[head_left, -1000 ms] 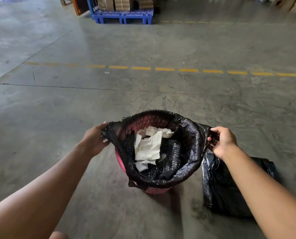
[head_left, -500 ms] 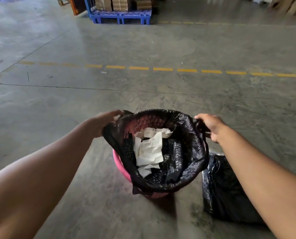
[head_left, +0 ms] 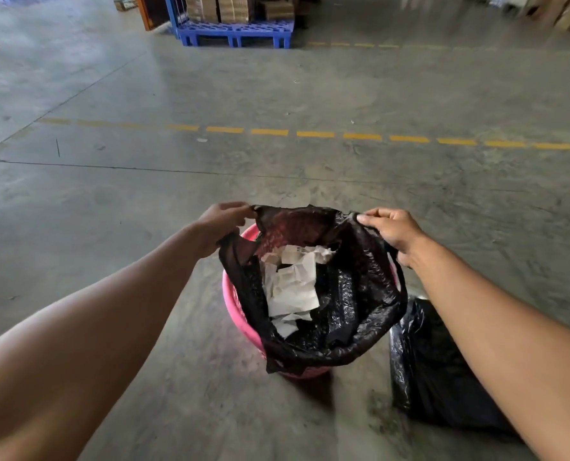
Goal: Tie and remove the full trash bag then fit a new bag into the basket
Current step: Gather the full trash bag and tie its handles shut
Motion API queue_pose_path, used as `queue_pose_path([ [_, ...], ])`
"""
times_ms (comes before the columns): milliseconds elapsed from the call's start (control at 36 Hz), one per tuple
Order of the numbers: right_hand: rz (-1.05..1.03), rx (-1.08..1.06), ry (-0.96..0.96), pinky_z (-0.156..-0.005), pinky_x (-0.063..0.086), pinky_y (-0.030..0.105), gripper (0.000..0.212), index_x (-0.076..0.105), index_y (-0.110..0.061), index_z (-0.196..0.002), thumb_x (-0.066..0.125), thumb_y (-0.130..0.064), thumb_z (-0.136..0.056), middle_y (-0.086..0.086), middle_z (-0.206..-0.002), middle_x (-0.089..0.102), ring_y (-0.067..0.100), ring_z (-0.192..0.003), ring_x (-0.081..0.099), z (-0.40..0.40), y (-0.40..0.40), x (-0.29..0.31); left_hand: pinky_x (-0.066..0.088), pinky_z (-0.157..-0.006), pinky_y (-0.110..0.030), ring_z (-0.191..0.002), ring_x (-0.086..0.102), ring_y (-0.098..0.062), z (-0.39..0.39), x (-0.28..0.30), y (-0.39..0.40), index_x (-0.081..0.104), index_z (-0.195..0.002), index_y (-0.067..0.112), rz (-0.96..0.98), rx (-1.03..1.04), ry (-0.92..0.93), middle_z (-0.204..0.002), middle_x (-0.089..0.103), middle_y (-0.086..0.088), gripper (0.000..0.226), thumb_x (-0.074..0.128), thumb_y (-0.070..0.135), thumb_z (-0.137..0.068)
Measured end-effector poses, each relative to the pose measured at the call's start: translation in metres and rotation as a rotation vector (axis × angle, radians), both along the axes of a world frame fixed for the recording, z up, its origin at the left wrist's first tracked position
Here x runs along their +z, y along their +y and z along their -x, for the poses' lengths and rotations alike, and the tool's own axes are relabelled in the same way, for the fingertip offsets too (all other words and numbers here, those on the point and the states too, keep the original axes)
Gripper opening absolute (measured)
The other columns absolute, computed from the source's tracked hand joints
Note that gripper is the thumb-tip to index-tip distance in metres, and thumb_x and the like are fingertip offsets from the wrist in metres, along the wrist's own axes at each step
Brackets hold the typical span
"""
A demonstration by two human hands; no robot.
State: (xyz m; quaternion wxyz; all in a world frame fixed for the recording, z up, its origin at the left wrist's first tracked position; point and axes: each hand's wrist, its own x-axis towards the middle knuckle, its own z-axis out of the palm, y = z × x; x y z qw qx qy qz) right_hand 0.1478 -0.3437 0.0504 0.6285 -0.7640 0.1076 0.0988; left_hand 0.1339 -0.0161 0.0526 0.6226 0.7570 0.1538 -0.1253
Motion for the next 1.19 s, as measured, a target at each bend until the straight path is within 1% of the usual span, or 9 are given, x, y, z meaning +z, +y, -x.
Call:
queue_pose_path([
  [111,-0.308,0.146,0.011,-0.06,0.056,0.022,0.012,0.069,-0.014,-0.075,0.074,-0.01,-0.085,0.002,-0.069,0.071,0.013,-0.06,0.067,0.015,-0.007,0.023,0.015,-0.046,-0.022,-0.039,0.026,-0.005,0.017,0.01,0.005,0.048,-0.076,0.021,0.469,-0.076,-0.022,-0.054,0.032,0.008,0.016,0.053,0.01,-0.087],
  [250,0.182,0.318,-0.048,-0.054,0.047,0.011,0.026,0.073,-0.008,-0.096,0.084,-0.018,-0.076,-0.005,-0.073,0.072,0.002,-0.058,0.061,0.042,-0.04,0.013,0.032,-0.05,-0.017,-0.057,0.044,-0.008,0.065,0.0,0.041,0.065,-0.088,0.016,0.042,-0.214,-0.059,-0.072,0.051,-0.003,0.013,0.064,0.026,-0.08],
  [333,0.485,0.335,-0.009,-0.089,0.058,0.032,0.077,0.072,-0.02,-0.1,0.093,-0.066,-0.041,-0.006,-0.092,0.079,0.012,-0.089,0.074,0.051,-0.063,0.0,0.048,-0.065,-0.026,-0.081,0.065,-0.015,0.088,-0.011,0.059,0.072,-0.1,0.017,-0.151,-0.12,-0.052,-0.093,0.072,-0.009,0.047,0.082,0.049,-0.067],
  [417,0.723,0.353,0.12,-0.079,0.054,0.031,0.091,0.073,-0.02,-0.082,0.073,-0.091,-0.025,-0.007,-0.079,0.074,0.015,-0.08,0.07,0.063,-0.072,-0.009,0.051,-0.064,-0.026,-0.083,0.07,-0.015,0.11,-0.015,0.059,0.073,-0.102,0.026,-0.315,-0.075,-0.018,-0.093,0.076,0.001,0.045,0.086,0.057,-0.071],
  [583,0.775,0.309,0.289,-0.058,0.039,0.03,0.061,0.062,-0.01,-0.057,0.089,-0.064,-0.05,-0.001,-0.054,0.06,0.021,-0.06,0.057,0.095,-0.051,-0.013,0.039,-0.054,-0.019,-0.059,0.056,-0.01,0.137,-0.019,0.027,0.075,-0.088,0.016,-0.198,-0.089,0.214,-0.073,0.066,0.002,0.058,0.084,0.068,-0.064],
  [722,0.621,0.263,0.322,-0.045,0.039,0.022,0.04,0.067,-0.006,-0.069,0.093,-0.035,-0.062,-0.002,-0.049,0.06,0.015,-0.043,0.054,0.106,-0.048,-0.014,0.06,-0.062,-0.025,-0.074,0.077,-0.02,0.143,-0.029,0.007,0.072,-0.11,-0.001,-0.042,0.068,0.199,-0.086,0.08,-0.014,0.042,0.088,0.021,-0.078],
  [917,0.201,0.302,0.338,-0.035,0.035,0.015,0.015,0.059,0.0,-0.083,0.072,0.007,-0.078,0.007,-0.057,0.054,0.005,-0.036,0.05,0.121,-0.063,-0.002,0.046,-0.045,-0.016,-0.058,0.072,-0.016,0.139,-0.018,0.028,0.073,-0.094,0.004,-0.194,-0.003,0.247,-0.073,0.078,-0.012,0.031,0.092,0.014,-0.072],
  [1000,-0.061,0.32,0.342,-0.051,0.053,0.02,0.039,0.061,0.007,-0.104,0.073,0.002,-0.067,0.022,-0.084,0.061,0.016,-0.056,0.065,0.117,-0.067,0.01,0.042,-0.045,-0.014,-0.055,0.067,-0.01,0.135,-0.007,0.037,0.073,-0.091,0.005,-0.154,-0.048,0.224,-0.068,0.073,-0.006,0.019,0.086,0.006,-0.077],
  [1194,-0.568,0.149,0.152,-0.075,0.059,0.027,0.022,0.064,-0.005,-0.102,0.051,0.006,-0.087,0.004,-0.08,0.07,0.013,-0.068,0.068,0.084,-0.049,0.04,0.03,-0.039,-0.007,-0.048,0.057,0.001,0.113,0.011,0.025,0.067,-0.094,0.012,0.286,0.075,0.17,-0.061,0.066,0.008,0.007,0.066,0.005,-0.094],
])
